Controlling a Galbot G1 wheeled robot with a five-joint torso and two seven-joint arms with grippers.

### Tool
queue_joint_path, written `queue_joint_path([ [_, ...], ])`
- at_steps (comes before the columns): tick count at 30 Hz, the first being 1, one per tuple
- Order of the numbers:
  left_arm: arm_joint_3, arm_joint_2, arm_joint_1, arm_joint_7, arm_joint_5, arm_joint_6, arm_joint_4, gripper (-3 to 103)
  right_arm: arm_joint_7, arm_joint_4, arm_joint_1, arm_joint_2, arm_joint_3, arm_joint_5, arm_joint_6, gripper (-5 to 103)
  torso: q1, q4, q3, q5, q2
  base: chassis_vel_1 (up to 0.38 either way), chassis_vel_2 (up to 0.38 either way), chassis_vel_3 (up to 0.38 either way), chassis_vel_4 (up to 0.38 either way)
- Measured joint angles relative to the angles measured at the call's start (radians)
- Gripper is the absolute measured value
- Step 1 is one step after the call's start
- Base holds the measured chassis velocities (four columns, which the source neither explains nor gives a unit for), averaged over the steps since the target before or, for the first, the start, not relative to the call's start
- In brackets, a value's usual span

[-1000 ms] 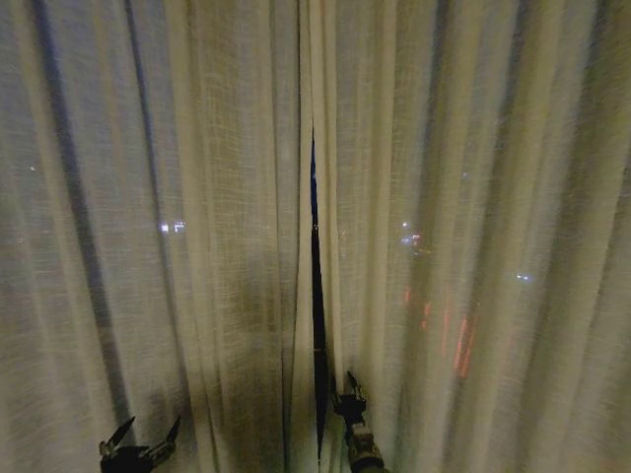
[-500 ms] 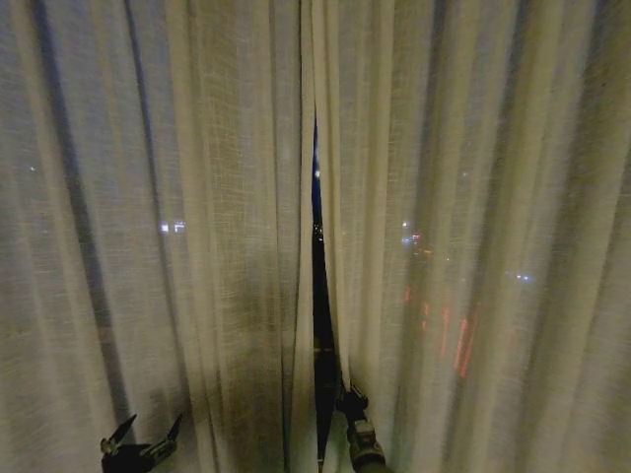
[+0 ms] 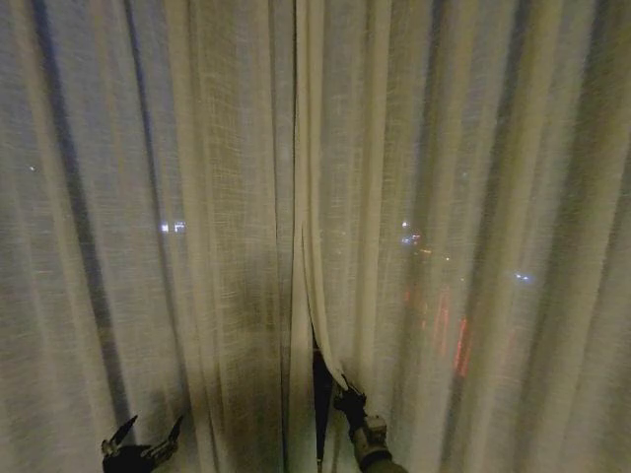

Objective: Open the curtains by pulling them apart, changing their state from closed to fully open.

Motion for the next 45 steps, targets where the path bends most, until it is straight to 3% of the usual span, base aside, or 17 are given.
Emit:
queue_joint_path([
  [18, -0.002, 0.002, 0.0, 0.001, -0.003, -0.012, 0.018, 100, 0.008, 0.204, -0.128, 0.0, 0.069, 0.022, -0.065, 0, 0.0, -0.0001, 0.0, 0.0, 0.0, 0.0, 0.0, 0.0, 0.0],
  [45, 0.012, -0.003, -0.005, 0.003, 0.003, -0.015, 0.02, 100, -0.028, 0.157, -0.102, 0.0, 0.123, 0.065, -0.073, 0, 0.0, 0.0, 0.0, 0.0, 0.0, 0.0, 0.0, 0.0, 0.0],
])
